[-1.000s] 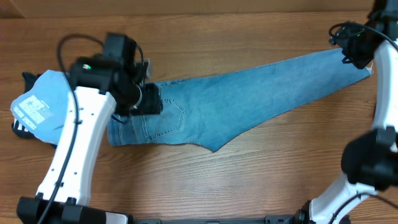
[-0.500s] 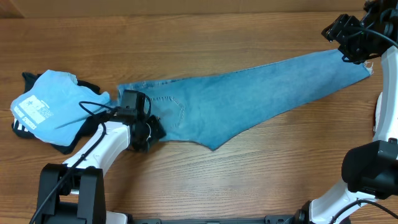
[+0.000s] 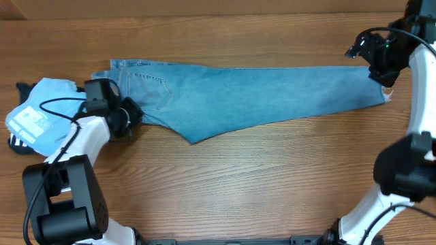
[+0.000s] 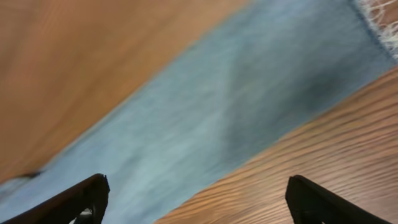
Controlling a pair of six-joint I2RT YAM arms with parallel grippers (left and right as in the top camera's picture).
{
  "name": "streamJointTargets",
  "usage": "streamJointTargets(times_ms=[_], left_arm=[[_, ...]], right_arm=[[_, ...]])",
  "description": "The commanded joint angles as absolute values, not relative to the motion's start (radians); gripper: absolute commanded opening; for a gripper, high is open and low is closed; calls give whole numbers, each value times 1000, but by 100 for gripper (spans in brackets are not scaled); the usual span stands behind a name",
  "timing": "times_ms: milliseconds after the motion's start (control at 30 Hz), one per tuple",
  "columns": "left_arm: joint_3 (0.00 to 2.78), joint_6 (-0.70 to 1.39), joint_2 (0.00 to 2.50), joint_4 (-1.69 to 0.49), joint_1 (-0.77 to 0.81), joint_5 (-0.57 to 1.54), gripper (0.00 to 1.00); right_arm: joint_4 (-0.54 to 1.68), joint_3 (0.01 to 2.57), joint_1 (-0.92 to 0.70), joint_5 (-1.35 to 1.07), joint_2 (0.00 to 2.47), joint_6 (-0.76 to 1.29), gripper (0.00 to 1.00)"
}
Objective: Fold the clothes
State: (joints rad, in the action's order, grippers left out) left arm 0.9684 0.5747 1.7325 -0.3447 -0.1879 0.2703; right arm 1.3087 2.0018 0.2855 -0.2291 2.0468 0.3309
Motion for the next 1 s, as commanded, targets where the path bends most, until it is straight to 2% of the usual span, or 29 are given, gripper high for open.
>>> streamJointTargets(times_ms=[0,67,100,200,367,433,500,667,733,900,933,967], left_arm=[[1042,474,1734,-340,-236,308,5],[1046,474,1734,-340,-229,316,23],[1046,474,1734,-344,-224,316,39],[1046,474,1734,-344,-209,326,55],[1046,474,1734,-343,-179,339,56],[1046,474,1734,-341,-175,358,64],[1048,474,1734,-334,-175,421,71],[1071,474,1733,-335,-175,449,72],[1077,474,1733,-336,-175,454,72],[1079,467,1733,-335,-175,465,72],[1080,467,1733,-336,-175,466,72],[1080,467,1733,-337,-175,472,72]], right_arm=[[1293,2002,368,-283,2172,215,98],[1255,2002,450,-310,2242,184,98],[1239,2002,492,-348,2265,152,98],[1198,2002,604,-382,2317,125,97],[1153,2002,637,-395,2362,74,94],[1151,2002,619,-394,2404,74,93],[1159,2002,603,-396,2450,74,86],[1236,2002,550,-421,2473,-33,75],[1234,2003,548,-429,2473,-30,61],[1166,2004,552,-489,2473,-20,41],[1168,2004,552,-488,2473,4,46],[1182,2004,552,-483,2473,9,57]])
